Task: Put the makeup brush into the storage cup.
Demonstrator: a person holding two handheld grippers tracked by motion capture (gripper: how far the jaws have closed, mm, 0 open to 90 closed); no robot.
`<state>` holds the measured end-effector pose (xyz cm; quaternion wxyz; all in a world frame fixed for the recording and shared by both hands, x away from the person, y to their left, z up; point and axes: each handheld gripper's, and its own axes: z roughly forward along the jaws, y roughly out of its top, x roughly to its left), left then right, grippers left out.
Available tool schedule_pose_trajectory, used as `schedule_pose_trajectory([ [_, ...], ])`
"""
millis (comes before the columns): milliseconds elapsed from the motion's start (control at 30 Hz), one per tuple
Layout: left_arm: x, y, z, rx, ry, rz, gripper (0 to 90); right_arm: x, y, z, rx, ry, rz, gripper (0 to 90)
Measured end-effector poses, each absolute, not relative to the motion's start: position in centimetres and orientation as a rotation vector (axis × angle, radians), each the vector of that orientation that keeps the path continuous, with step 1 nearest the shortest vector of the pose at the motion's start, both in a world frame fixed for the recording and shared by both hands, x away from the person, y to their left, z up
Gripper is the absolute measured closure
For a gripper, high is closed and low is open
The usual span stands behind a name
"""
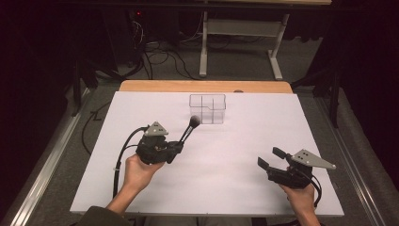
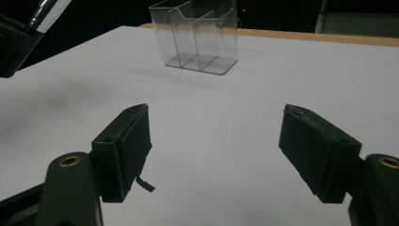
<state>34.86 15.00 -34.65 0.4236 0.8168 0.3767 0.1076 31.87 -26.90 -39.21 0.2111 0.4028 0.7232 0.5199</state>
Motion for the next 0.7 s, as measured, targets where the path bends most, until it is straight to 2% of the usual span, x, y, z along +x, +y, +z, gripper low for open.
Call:
schedule_pose_trajectory([
  [700,34.5,13.0,-35.0,2.029,0.850,0.251,74.2,31.7,-26.4,-38.4,1.102,1.988,1.514,20.6],
])
